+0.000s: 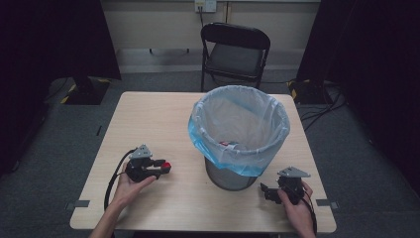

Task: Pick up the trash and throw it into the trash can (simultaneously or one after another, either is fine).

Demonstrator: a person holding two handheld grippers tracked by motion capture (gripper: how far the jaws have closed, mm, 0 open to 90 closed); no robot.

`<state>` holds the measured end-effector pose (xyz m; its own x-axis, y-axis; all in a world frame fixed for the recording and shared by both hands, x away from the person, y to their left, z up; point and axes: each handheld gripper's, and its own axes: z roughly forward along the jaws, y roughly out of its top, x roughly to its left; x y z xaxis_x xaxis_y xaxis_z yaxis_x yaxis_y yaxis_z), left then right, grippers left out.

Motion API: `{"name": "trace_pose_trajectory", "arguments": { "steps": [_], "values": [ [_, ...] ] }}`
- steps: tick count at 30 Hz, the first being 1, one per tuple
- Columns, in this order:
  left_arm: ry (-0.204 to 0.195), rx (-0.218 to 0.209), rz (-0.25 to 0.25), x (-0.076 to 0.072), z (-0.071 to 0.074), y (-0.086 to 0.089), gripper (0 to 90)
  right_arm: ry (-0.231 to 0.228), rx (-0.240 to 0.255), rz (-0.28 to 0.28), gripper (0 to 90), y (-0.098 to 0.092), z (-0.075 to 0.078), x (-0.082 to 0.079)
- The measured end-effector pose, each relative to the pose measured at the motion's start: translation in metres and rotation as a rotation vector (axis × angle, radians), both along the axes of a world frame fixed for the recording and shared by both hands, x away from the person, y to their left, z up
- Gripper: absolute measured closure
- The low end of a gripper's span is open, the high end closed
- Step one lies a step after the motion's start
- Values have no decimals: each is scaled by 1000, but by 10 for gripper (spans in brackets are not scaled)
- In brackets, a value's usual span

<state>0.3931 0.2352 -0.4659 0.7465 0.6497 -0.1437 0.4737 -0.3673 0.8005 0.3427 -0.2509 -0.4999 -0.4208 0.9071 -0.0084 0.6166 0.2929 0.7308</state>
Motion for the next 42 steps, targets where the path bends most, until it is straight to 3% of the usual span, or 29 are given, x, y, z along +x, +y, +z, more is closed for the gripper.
{"name": "trace_pose_trajectory", "arguments": {
  "steps": [11, 20, 24, 29, 34, 37, 39, 42],
  "values": [
    [-37, -79, 9, -4, 17, 6, 594, 0, 0, 0, 98, 0, 0, 0],
    [-64, -117, 7, -5, 32, 9, 594, 0, 0, 0, 98, 0, 0, 0],
    [-82, -151, 10, -3, 42, 11, 594, 0, 0, 0, 98, 0, 0, 0],
    [-109, -156, -5, -1, 57, 7, 594, 0, 0, 0, 98, 0, 0, 0],
    [-155, -191, -15, 1, 77, 4, 594, 0, 0, 0, 98, 0, 0, 0],
    [-153, -231, -24, 3, 85, 3, 594, 0, 0, 0, 98, 0, 0, 0],
    [-172, -211, -26, 4, 92, 0, 594, 0, 0, 0, 98, 0, 0, 0],
    [-185, -240, -27, 4, 99, 0, 594, 0, 0, 0, 98, 0, 0, 0]
  ]
}}
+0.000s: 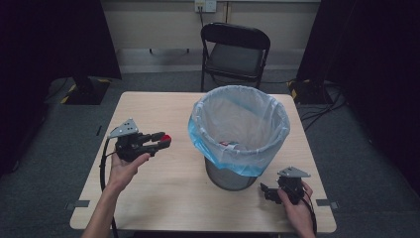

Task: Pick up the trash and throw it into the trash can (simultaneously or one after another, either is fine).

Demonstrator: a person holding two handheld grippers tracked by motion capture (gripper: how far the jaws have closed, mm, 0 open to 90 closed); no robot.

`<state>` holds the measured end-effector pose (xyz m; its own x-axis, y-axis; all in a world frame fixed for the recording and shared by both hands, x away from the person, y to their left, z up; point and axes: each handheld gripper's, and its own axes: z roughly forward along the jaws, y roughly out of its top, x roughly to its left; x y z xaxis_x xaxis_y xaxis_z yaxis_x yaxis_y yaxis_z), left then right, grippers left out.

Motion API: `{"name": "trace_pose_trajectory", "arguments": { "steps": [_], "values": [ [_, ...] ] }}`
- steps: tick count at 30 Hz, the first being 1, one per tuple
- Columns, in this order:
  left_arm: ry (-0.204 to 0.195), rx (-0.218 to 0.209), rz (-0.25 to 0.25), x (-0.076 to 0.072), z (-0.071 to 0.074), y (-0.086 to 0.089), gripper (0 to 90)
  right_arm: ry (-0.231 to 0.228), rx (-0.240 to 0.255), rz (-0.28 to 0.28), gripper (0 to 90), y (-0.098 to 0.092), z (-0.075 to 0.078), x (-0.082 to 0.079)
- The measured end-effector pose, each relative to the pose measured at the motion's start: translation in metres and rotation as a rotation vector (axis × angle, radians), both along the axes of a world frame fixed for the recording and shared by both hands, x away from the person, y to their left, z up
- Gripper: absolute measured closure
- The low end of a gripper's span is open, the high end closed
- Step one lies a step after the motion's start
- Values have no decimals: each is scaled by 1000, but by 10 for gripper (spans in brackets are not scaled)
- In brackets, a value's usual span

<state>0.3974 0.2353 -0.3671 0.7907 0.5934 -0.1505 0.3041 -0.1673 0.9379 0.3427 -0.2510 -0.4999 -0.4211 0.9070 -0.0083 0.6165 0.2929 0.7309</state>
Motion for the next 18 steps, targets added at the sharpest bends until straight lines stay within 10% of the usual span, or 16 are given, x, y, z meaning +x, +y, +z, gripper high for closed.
{"name": "trace_pose_trajectory", "arguments": {
  "steps": [18],
  "values": [
    [-76, -83, -13, 1, 42, -4, 594, 0, 0, 0, 98, 0, 0, 0]
  ]
}}
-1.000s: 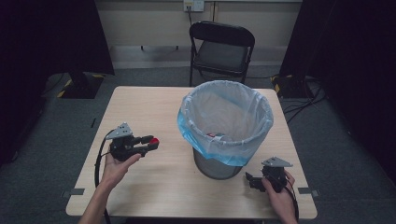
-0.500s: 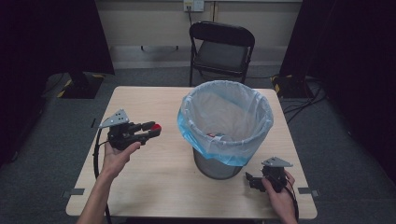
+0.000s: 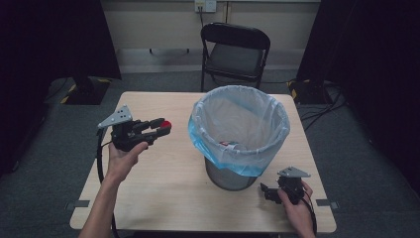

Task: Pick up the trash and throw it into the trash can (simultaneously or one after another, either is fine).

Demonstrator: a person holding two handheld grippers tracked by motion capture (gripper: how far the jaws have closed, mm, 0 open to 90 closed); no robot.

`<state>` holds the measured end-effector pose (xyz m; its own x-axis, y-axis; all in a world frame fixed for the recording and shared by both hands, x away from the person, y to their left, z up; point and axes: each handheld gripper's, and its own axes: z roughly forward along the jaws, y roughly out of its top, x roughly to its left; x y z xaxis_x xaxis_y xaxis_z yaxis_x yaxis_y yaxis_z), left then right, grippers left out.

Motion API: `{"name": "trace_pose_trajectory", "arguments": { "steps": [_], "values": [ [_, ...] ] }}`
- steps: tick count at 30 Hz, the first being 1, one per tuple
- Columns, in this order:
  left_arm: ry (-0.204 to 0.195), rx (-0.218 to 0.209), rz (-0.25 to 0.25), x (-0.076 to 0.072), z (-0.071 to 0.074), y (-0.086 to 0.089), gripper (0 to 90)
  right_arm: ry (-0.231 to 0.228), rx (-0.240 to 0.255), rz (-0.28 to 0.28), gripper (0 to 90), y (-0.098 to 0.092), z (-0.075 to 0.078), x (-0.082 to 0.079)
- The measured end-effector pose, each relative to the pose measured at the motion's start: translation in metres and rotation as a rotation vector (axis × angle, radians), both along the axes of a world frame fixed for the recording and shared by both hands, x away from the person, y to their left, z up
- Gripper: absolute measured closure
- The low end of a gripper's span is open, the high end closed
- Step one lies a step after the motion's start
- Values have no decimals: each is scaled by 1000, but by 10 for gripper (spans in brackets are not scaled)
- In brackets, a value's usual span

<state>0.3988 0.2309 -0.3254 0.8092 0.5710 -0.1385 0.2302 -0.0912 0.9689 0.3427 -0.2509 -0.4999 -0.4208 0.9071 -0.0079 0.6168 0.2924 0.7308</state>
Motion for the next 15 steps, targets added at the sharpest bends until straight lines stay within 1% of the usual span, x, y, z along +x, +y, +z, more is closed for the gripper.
{"name": "trace_pose_trajectory", "arguments": {
  "steps": [3, 5, 6, 8, 10, 13, 15],
  "values": [
    [-12, -6, -2, 0, 6, -3, 594, 0, 0, 0, 98, 0, 0, 0],
    [-31, -1, 8, -1, 10, -5, 594, 0, 0, 0, 98, 0, 0, 0],
    [-39, -7, 12, -1, 12, -6, 594, 0, 0, 0, 98, 0, 0, 0],
    [-40, -26, 8, 0, 16, -6, 594, 0, 0, 0, 98, 0, 0, 0],
    [-45, -27, 5, 1, 20, -6, 594, 0, 0, 0, 98, 0, 0, 0],
    [-51, -47, -1, 1, 26, -7, 594, 0, 0, 0, 98, 0, 0, 0],
    [-56, -48, -7, 1, 30, -9, 594, 0, 0, 0, 98, 0, 0, 0]
  ]
}}
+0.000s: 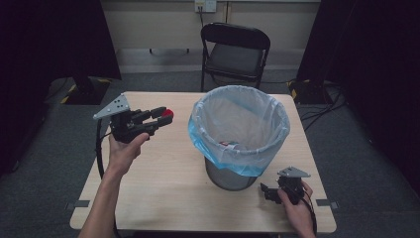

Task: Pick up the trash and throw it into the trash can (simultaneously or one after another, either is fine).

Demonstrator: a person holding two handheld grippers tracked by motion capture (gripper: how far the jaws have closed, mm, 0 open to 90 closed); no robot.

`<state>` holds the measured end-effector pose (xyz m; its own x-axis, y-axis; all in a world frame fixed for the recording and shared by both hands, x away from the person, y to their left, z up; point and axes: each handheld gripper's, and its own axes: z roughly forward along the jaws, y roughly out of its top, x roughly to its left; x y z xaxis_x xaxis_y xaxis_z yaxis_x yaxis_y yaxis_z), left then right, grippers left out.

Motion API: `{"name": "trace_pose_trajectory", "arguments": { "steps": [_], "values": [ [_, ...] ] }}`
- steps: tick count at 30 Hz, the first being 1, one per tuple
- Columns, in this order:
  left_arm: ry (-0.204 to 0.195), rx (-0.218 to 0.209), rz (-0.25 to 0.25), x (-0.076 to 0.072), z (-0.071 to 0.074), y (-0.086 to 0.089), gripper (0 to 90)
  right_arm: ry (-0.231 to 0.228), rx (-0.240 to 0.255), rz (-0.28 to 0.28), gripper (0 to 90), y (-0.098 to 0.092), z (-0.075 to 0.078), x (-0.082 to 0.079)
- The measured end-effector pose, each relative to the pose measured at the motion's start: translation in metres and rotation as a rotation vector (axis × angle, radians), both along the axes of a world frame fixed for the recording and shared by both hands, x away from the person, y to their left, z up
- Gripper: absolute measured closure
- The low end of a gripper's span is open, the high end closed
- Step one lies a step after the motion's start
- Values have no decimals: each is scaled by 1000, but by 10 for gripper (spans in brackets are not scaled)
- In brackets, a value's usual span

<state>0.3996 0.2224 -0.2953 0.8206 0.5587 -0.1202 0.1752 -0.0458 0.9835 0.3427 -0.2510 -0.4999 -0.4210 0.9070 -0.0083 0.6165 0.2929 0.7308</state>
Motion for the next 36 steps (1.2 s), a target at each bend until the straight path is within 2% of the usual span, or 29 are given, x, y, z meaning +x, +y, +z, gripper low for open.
{"name": "trace_pose_trajectory", "arguments": {
  "steps": [3, 5, 10, 12, 20, 23, 30, 31, 36],
  "values": [
    [-16, 10, -11, 0, 8, -4, 595, 0, 0, 0, 98, 0, 0, 0],
    [-24, -4, -13, 0, 13, -6, 594, 0, 0, 0, 98, 0, 0, 0],
    [-39, 1, -3, 2, 22, -9, 594, 0, 0, 0, 98, 0, 0, 0],
    [-44, -19, -11, 2, 26, -10, 594, 0, 0, 0, 98, 0, 0, 0],
    [-60, -50, -16, 1, 36, -16, 594, 0, 0, 0, 98, 0, 0, 0],
    [-63, -46, -29, 1, 41, -20, 594, 0, 0, 0, 98, 0, 0, 0],
    [-66, -74, -60, 3, 51, -30, 594, 0, 0, 0, 98, 0, 0, 0],
    [-76, -65, -65, 3, 53, -33, 594, 0, 0, 0, 98, 0, 0, 0],
    [-77, -91, -104, 6, 65, -43, 594, 0, 0, 0, 98, 0, 0, 0]
  ]
}}
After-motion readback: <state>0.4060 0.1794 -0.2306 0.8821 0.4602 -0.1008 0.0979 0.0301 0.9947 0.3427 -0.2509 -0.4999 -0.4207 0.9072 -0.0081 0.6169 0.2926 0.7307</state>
